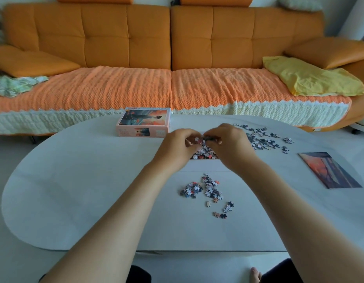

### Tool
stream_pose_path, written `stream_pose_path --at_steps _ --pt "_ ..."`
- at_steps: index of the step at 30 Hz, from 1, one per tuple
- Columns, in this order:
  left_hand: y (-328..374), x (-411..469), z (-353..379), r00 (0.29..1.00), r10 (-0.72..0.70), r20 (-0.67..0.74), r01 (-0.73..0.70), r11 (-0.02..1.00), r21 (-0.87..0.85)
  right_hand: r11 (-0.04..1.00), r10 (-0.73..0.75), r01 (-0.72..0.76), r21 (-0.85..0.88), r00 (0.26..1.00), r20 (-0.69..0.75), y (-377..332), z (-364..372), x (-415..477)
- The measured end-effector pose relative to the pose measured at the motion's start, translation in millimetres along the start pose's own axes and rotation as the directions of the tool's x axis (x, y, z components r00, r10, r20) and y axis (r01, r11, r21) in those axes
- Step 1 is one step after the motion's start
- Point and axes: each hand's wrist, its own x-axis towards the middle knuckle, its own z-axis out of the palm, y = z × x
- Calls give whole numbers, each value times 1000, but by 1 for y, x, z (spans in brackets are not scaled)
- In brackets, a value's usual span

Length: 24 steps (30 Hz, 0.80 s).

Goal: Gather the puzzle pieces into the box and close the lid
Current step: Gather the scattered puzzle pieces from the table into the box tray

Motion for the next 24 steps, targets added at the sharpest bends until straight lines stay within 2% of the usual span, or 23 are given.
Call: stream_pose_path --at_steps 1,3,5,7,10,14,16,18,21,24 --pt "-4 2 3 999 30 -12 -28 995 100 1000 8 -8 -8 1000 12 4 5 3" --pt "-14 4 9 998 51 33 -59 945 321 993 64 -44 -107 979 191 11 16 4" --pt "-22 3 13 996 19 87 -54 905 421 982 98 -40 -187 946 309 15 21 3" --pt "-25 1 13 994 34 101 -74 901 428 988 78 -35 -152 955 288 15 21 3" --pt "-21 -7 4 989 122 85 -145 919 367 994 19 0 -105 983 180 14 17 2" --pt "-15 -26 -11 979 197 52 -204 943 263 994 -111 112 -18 992 56 7 9 -9" --pt "-13 -36 -14 981 160 112 -180 963 201 984 -176 175 20 979 97 -2 5 -18" --pt "-14 -48 -14 967 92 237 -149 961 234 979 -206 204 29 960 192 -8 4 -28" --pt "-23 -61 -8 920 -33 392 -110 935 337 969 -150 215 -119 901 407 -3 11 -41" --pt "-25 -67 0 907 -46 420 -89 951 296 968 -76 185 -168 859 507 4 21 -53"
